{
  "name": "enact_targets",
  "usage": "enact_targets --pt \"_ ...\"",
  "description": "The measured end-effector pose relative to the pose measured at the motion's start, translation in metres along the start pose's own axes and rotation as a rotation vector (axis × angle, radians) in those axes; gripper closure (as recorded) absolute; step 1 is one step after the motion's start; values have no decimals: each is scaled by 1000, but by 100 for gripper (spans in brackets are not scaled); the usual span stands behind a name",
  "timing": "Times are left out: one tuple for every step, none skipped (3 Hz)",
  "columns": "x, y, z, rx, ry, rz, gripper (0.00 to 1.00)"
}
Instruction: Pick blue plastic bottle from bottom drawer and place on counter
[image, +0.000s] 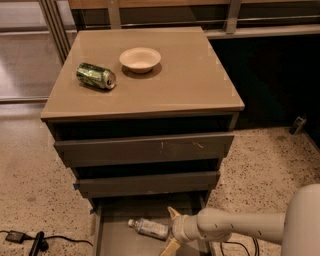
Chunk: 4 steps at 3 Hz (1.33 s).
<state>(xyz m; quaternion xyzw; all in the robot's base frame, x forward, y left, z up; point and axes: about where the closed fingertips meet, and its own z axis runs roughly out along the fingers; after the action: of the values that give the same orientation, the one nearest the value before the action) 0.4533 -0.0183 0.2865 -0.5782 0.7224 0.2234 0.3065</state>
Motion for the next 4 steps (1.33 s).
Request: enact_targets --pt "8 1 18 -3 4 -3 0" --pt "23 -3 41 7 21 6 0" --pt "36 -6 61 7 30 21 0" --pt "45 -9 81 -2 25 42 0"
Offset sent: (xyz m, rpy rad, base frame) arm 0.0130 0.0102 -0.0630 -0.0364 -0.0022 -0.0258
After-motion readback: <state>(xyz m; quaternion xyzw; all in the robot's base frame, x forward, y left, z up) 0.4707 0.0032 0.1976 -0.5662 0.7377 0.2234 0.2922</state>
